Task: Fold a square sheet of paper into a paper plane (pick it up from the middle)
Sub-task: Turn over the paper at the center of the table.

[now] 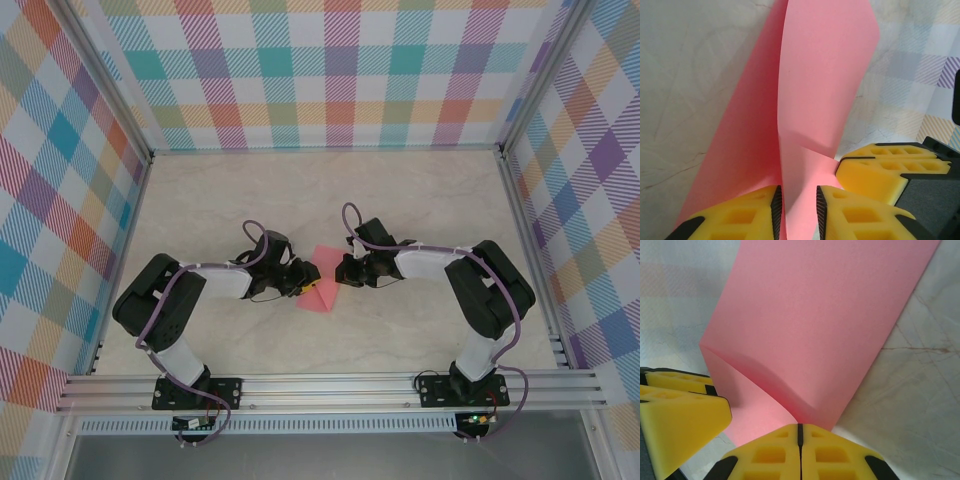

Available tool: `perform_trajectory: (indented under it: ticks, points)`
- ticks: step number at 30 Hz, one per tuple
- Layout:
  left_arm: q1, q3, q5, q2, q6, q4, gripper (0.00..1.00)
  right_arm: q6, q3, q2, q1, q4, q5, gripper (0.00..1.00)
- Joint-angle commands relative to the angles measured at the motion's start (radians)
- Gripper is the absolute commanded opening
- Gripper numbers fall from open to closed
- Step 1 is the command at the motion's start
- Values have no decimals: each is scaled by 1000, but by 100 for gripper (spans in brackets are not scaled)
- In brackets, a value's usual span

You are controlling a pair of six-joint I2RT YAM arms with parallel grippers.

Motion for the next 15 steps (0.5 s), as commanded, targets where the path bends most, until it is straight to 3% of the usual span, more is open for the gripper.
perform_trajectory:
  ticks: [1,6,10,15]
  points:
    - [-8,28,21,11,26,25,23,7,-12,7,-7,12,11,6]
    - [-8,36,10,11,46,9,11,11,-11,-26,-11,-8,30,13]
    - [-8,51,-13,-7,80,-35,7,26,-8,-112,-24,-76,124,41]
    - [-8,100,-55,-64,159,-176,6,-2,7,-253,-35,-184,280,64]
